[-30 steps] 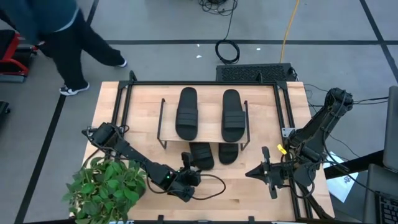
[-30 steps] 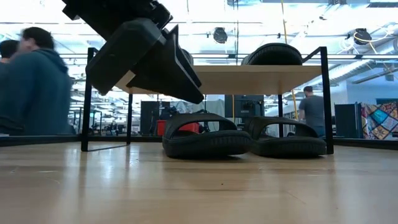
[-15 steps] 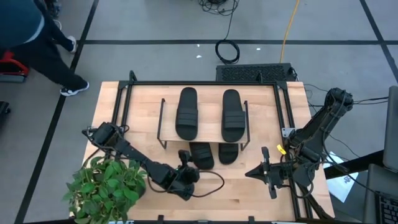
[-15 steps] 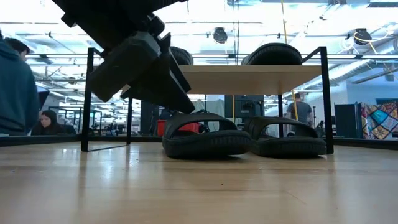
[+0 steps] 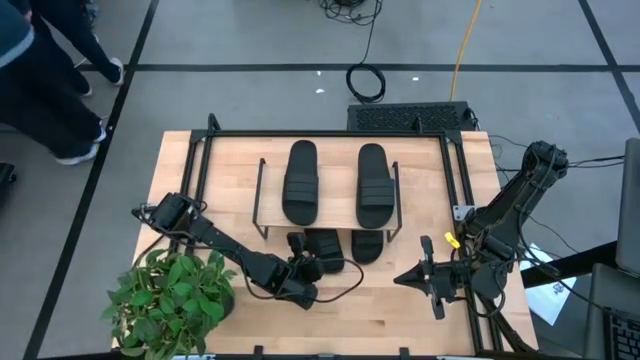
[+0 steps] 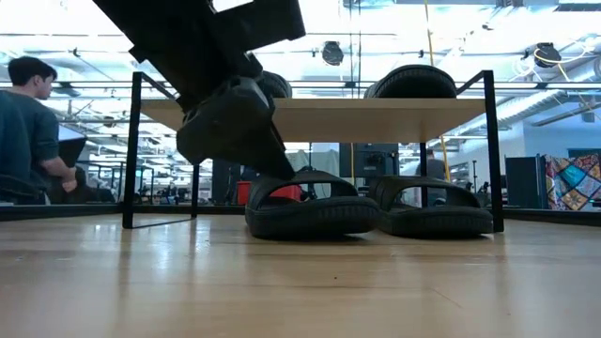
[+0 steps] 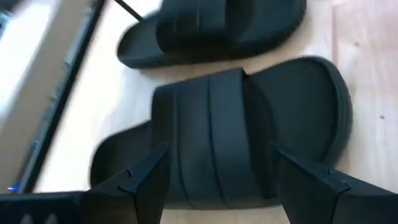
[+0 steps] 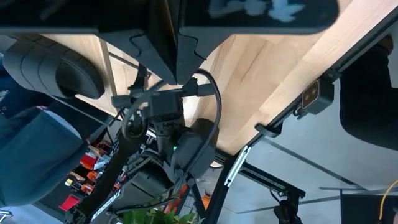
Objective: Pick and place slides into the shelf
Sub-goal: Put the slide under the shelf
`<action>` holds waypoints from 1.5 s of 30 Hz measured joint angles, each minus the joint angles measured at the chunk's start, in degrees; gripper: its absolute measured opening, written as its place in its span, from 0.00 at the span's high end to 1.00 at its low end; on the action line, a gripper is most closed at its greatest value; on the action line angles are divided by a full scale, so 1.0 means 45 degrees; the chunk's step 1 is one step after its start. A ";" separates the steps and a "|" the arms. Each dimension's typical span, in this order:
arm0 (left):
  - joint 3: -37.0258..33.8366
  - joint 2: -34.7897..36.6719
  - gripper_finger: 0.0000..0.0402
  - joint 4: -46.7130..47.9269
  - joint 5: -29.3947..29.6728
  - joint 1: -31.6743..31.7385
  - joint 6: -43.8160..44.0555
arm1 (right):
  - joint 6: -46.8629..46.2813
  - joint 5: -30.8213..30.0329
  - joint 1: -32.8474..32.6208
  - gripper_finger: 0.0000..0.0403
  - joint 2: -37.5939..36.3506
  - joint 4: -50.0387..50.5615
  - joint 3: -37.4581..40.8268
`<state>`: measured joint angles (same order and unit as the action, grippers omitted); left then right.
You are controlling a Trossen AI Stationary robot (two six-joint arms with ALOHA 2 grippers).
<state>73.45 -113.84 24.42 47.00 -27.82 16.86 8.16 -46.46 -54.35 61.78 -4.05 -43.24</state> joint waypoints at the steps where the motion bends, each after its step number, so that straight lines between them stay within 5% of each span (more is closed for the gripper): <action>1: 0.0000 0.0000 0.36 0.0044 -0.0217 0.0043 0.0061 | 0.0004 0.0000 0.0000 1.00 0.0000 0.0000 0.0000; 24: 0.0000 -0.0419 0.37 -0.0047 -0.1398 0.0619 0.0657 | 0.0000 0.0000 0.0000 1.00 0.0000 0.0000 0.0009; 38: 0.0005 -0.0714 0.37 -0.0119 0.0147 0.0628 0.0287 | 0.0000 0.0000 0.0000 1.00 0.0000 0.0000 0.0015; 41: 0.0005 -0.0714 0.42 0.0169 -0.0084 0.0743 0.0416 | 0.0000 0.0002 0.0005 1.00 0.0000 0.0000 0.0015; 45: 0.0010 -0.0714 0.64 0.0453 -0.0112 0.0873 0.0953 | 0.0000 0.0004 0.0005 1.00 0.0000 0.0001 0.0015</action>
<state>73.49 -117.05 26.46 46.49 -23.90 21.15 8.16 -46.44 -54.33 61.78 -4.05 -43.18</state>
